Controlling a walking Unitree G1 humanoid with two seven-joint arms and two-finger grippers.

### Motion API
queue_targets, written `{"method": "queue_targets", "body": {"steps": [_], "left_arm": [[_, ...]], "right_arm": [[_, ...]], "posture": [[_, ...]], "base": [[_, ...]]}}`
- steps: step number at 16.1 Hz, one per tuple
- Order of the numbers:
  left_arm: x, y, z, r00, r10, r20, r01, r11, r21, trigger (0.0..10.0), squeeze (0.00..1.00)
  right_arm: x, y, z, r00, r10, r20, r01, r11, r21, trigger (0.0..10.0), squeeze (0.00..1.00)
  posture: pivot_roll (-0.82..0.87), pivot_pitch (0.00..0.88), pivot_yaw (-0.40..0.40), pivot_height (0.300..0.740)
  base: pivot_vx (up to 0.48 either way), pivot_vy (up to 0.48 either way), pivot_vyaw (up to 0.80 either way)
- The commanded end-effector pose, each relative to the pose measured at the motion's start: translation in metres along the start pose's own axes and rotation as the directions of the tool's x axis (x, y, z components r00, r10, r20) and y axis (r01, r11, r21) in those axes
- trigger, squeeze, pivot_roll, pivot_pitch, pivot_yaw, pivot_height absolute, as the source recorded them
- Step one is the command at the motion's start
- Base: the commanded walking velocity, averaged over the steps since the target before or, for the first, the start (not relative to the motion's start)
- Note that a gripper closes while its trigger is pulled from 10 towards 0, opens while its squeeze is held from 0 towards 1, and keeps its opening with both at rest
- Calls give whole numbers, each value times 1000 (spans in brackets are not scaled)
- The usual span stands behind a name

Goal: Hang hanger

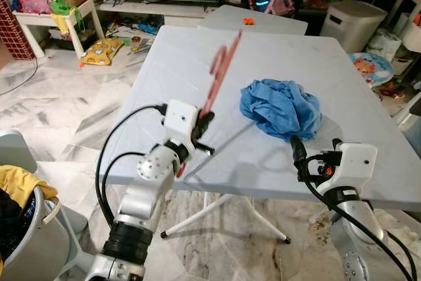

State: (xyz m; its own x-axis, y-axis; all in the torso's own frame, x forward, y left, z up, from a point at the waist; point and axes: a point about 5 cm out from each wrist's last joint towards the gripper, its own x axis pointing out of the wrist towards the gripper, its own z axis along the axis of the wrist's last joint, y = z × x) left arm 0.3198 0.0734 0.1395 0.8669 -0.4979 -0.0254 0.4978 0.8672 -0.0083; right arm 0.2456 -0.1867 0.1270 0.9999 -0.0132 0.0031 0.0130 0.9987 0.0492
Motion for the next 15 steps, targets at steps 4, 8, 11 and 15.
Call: {"method": "queue_targets", "body": {"steps": [4,8,11,15], "left_arm": [[-1,-1,4,1000,-7,4,7,1000,27,10000,0],[-3,-1,0,1000,-10,-11,11,999,39,10000,0],[-4,-2,-4,1000,-14,-20,15,999,41,10000,0],[-6,-2,-10,999,-12,-40,14,999,44,10000,0]], "right_arm": [[0,-6,9,999,-35,26,35,999,-16,10000,0],[-1,-11,9,998,-60,25,61,998,-19,10000,0],[0,-13,10,998,-61,24,62,998,-26,10000,0],[1,-17,11,997,-72,23,73,997,-31,10000,0]], "posture": [[60,0,-37,740],[56,0,-35,740],[55,0,-40,740],[54,0,-43,740]], "base": [[-195,0,0],[-279,0,0],[-301,0,0],[-303,0,0]]}}
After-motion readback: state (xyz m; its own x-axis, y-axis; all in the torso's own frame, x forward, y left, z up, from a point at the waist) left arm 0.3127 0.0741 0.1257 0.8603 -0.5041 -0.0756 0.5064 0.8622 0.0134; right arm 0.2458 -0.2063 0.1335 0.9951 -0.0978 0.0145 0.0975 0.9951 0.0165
